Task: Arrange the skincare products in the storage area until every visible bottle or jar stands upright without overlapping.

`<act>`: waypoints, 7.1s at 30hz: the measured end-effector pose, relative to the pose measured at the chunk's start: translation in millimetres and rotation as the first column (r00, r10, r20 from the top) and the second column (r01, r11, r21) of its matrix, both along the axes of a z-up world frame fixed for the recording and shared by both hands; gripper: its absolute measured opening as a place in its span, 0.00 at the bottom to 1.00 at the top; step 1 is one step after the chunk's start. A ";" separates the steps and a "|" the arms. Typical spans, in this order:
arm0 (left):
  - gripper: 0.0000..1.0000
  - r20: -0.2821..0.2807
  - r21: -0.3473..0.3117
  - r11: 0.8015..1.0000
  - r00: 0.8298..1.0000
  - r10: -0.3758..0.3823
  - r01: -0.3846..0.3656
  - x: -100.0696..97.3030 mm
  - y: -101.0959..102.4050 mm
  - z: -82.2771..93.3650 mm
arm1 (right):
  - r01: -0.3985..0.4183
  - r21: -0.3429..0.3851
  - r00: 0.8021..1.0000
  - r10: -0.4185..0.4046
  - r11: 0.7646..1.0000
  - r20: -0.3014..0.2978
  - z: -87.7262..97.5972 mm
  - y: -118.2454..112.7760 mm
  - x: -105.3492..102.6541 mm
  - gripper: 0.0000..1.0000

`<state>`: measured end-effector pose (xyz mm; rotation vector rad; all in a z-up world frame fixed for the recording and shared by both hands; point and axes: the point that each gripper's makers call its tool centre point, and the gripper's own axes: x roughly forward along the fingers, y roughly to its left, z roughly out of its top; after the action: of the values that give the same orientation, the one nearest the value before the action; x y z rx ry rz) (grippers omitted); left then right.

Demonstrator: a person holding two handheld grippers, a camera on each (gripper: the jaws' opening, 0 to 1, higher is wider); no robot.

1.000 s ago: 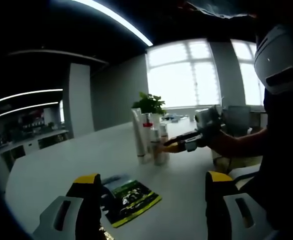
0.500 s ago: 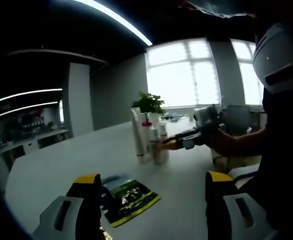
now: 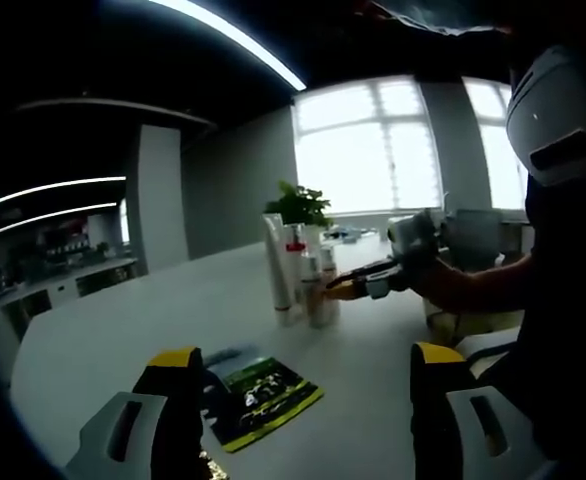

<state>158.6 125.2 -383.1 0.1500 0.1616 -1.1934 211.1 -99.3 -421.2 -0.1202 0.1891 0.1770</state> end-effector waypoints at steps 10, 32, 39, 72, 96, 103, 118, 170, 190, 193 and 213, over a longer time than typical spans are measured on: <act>0.87 -0.004 0.000 1.000 1.000 0.003 -0.003 0.7 -0.3 -1.5 | -0.001 0.008 1.000 0.001 1.000 -0.007 -1.6 0.7 0.4 0.16; 0.86 0.000 -0.001 1.000 1.000 0.003 -0.003 -0.5 -0.3 0.5 | -0.001 0.002 0.998 0.001 1.000 0.066 27.5 -0.8 -9.1 0.14; 0.86 0.001 -0.002 1.000 1.000 0.002 -0.002 -1.3 -0.5 0.8 | 0.002 -0.009 0.996 -0.001 1.000 0.093 37.7 -3.6 -10.7 0.10; 0.86 0.003 0.007 1.000 1.000 0.010 -0.010 -1.6 -1.6 0.4 | -0.017 -0.044 0.982 0.025 0.999 0.185 68.5 -5.0 -7.8 0.01; 0.86 -0.003 0.005 1.000 1.000 0.022 -0.022 -1.4 -2.9 -2.1 | -0.026 -0.057 0.971 0.039 0.998 0.234 95.0 -8.2 2.3 0.01; 0.86 -0.008 0.005 1.000 1.000 0.029 -0.029 -0.6 -1.0 -4.4 | -0.040 -0.070 0.964 0.056 0.997 0.259 110.7 -5.3 7.0 0.01; 0.86 -0.013 0.001 0.999 0.999 0.038 -0.038 1.2 3.0 -5.5 | -0.074 -0.085 0.952 0.096 0.994 0.290 129.7 7.5 11.7 0.01; 0.86 -0.049 0.003 0.994 0.993 0.111 -0.111 12.0 23.8 -17.7 | -0.568 -0.087 0.819 0.552 0.818 -0.153 7.3 176.0 4.8 0.21; 0.87 -0.070 -0.019 0.991 0.989 0.133 -0.134 21.6 30.8 -18.1 | -0.521 0.025 0.820 0.509 0.853 -0.262 -30.4 171.3 -13.8 0.63; 0.87 -0.079 -0.014 0.990 0.987 0.141 -0.142 24.1 31.4 -20.2 | -0.510 0.038 0.824 0.501 0.859 -0.265 -32.8 172.4 -16.5 0.68; 0.65 -0.261 -0.048 0.972 0.942 0.212 -0.232 58.5 43.5 -25.1 | -0.504 0.068 0.819 0.502 0.861 -0.277 -44.0 183.0 -20.1 0.93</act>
<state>217.1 168.7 -408.2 -0.0903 0.3477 -0.9878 191.0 83.7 -465.2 -0.1517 0.4481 0.7298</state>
